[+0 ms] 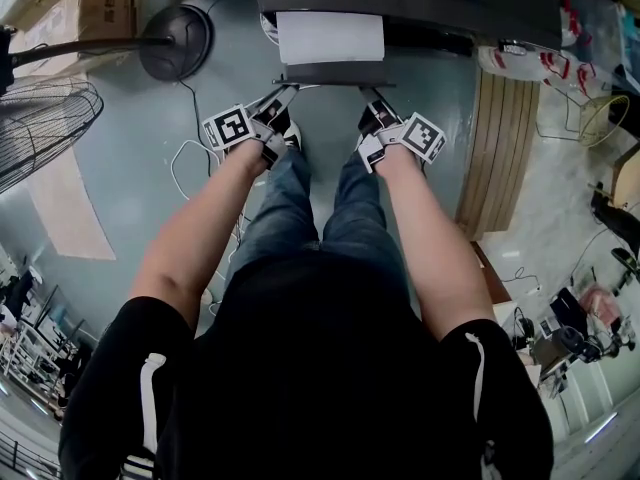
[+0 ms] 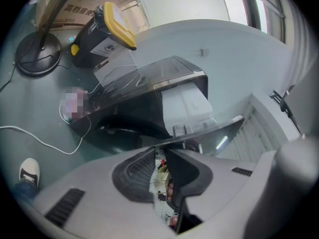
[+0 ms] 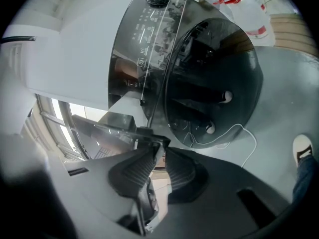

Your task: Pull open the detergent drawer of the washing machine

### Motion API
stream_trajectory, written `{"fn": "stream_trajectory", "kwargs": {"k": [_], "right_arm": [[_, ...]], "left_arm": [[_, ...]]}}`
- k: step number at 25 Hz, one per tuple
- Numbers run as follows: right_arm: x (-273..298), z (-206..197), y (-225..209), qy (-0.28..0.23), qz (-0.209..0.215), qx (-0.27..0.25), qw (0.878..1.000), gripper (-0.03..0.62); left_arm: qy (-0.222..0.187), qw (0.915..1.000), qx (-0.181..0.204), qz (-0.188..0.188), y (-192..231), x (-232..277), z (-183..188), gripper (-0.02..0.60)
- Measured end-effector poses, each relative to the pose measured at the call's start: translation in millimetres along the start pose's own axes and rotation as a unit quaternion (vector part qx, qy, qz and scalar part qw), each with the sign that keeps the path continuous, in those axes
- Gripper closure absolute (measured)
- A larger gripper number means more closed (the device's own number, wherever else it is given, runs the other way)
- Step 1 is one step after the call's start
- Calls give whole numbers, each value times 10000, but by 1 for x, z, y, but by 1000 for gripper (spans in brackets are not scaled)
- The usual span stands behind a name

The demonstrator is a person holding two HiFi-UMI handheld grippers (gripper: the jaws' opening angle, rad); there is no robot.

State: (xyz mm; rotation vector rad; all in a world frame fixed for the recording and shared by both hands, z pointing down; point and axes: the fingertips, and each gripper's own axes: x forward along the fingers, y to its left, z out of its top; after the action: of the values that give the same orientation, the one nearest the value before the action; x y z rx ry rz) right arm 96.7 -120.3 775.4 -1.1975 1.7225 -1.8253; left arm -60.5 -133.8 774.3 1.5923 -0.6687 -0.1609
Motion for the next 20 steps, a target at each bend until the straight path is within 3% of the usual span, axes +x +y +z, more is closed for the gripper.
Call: {"fn": "stream_trajectory", "kwargs": {"k": [16,20], "right_arm": [[-18,-15,-8,112,56,-14,9999,523],[-19,-17,-9,226,89,-104,9997,523]], "left_arm": [[-23,10000,-33,42,2,-11,-24,512],[35,9994,161,311,13,-19,-25,515]]}}
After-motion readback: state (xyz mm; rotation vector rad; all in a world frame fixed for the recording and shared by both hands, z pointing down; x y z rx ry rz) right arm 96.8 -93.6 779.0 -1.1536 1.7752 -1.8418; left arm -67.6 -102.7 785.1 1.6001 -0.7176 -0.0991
